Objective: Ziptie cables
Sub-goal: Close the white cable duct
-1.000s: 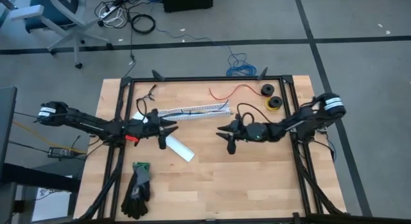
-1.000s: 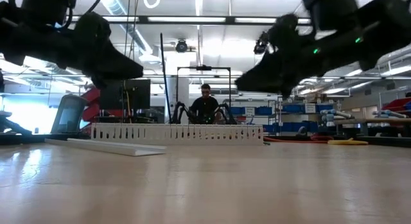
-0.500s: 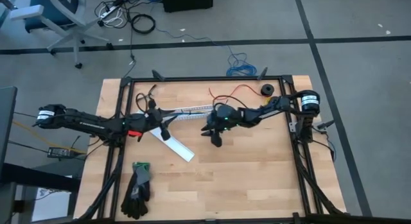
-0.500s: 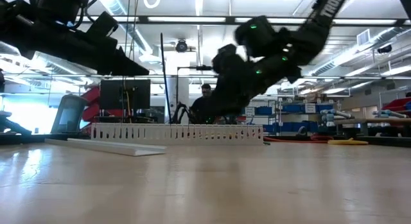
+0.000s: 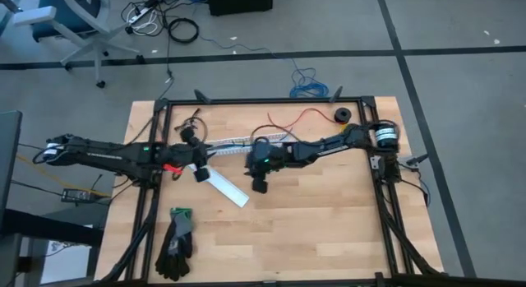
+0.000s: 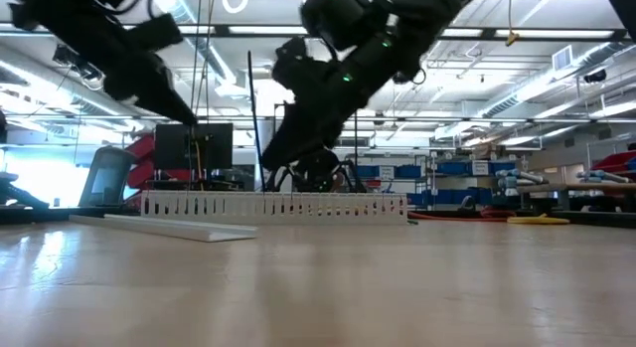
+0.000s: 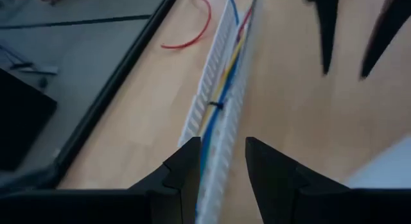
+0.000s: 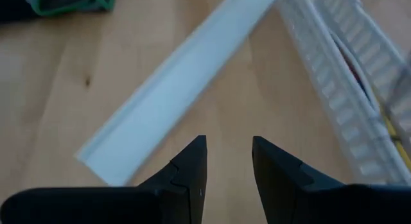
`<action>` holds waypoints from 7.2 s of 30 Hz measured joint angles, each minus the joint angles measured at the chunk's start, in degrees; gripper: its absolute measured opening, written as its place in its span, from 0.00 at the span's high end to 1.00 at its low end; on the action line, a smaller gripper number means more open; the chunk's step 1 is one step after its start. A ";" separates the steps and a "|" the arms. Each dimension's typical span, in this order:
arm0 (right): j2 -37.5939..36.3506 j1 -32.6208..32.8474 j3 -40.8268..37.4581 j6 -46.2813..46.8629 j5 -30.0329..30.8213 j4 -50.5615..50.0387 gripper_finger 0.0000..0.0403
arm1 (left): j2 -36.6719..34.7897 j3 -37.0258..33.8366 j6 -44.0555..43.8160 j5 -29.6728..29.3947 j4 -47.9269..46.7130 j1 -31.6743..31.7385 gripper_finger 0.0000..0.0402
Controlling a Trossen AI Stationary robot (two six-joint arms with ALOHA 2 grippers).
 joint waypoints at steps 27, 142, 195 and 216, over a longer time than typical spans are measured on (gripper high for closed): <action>20.14 2.73 29.56 10.86 0.60 -21.10 0.72 | -16.63 -9.39 -21.61 -2.79 -4.73 -14.53 0.67; -30.91 13.95 -46.23 22.57 8.39 -0.19 0.72 | 42.80 -2.95 23.99 22.58 45.62 9.35 0.67; -44.06 9.43 -46.29 20.82 15.16 3.29 1.00 | 42.97 -2.99 30.79 6.64 47.71 9.36 0.67; -44.06 14.26 -46.26 32.04 15.41 -20.20 1.00 | 43.08 3.41 23.26 28.57 37.94 9.16 0.67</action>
